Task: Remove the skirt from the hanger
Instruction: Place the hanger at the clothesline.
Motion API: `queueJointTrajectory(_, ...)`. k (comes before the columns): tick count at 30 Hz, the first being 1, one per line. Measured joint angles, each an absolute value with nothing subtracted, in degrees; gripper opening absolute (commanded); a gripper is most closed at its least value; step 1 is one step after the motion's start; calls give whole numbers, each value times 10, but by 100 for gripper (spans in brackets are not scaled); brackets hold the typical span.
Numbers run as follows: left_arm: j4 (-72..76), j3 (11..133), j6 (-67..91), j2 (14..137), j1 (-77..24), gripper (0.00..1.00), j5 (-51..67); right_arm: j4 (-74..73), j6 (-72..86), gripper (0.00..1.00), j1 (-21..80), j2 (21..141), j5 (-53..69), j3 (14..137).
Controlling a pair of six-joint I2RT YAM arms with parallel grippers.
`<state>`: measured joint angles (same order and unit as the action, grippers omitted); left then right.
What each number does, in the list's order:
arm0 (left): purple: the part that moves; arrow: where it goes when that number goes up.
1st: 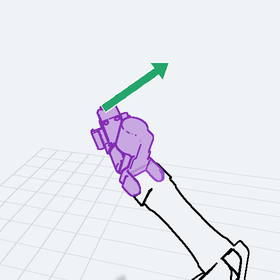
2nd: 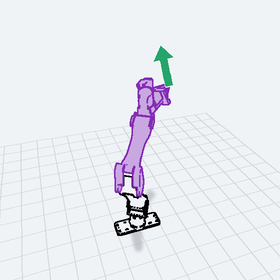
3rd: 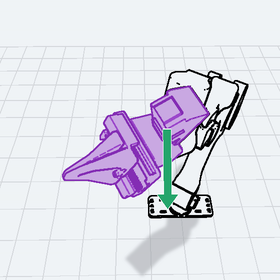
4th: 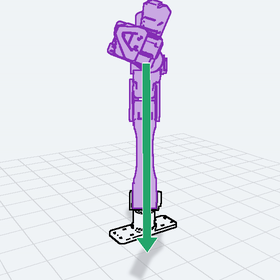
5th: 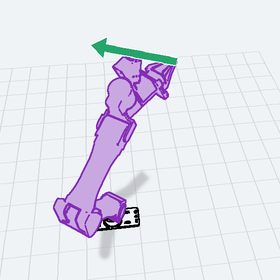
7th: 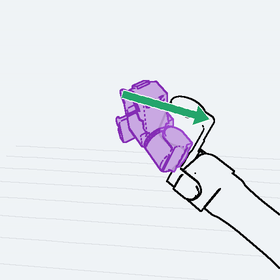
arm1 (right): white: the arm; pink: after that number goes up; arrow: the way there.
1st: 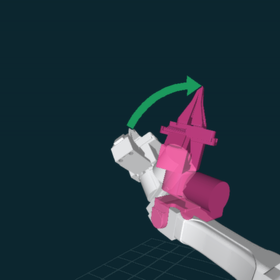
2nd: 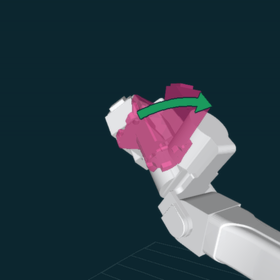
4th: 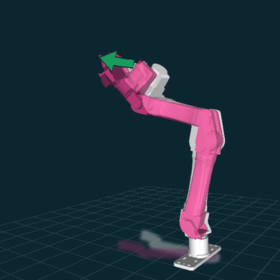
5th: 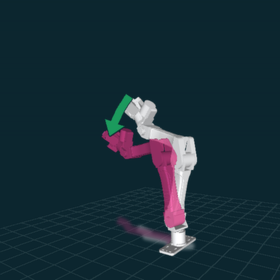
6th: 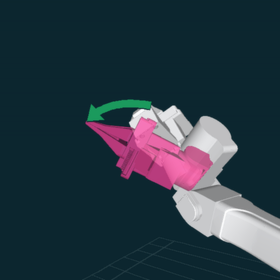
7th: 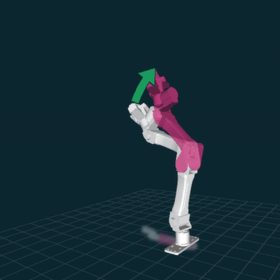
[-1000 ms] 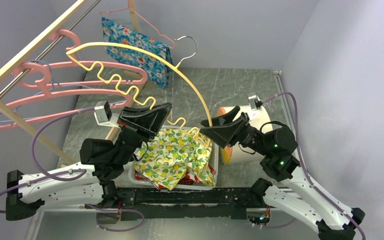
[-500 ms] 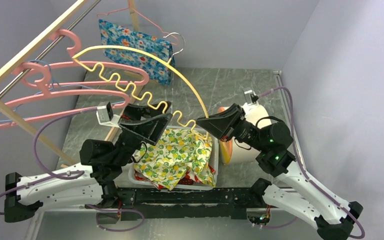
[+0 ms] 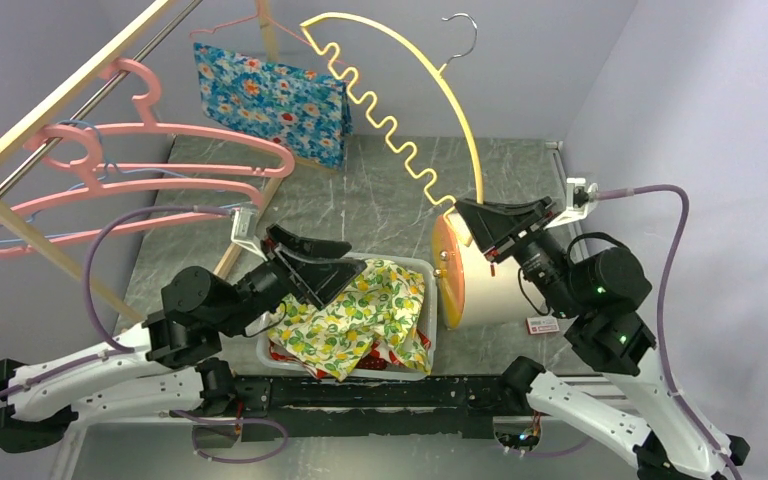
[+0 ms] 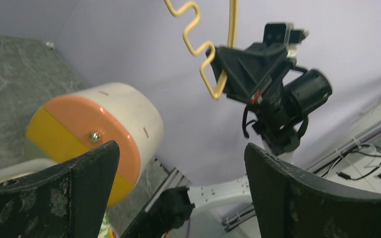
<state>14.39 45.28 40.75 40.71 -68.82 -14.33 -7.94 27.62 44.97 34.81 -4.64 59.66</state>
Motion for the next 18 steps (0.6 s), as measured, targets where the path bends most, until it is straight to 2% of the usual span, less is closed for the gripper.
queueJointTrajectory(6, 32, 463, 410, 395, -688, 98, -113, -155, 190, 0, 449, 396, -110, 634)
queueJointTrajectory(10, -21, 461, 410, 395, -688, 96, -94, -184, 133, 0, 449, 457, -96, 649)
queueJointTrajectory(18, -51, 425, 410, 364, -688, 100, -38, -167, 50, 0, 447, 584, -41, 671)
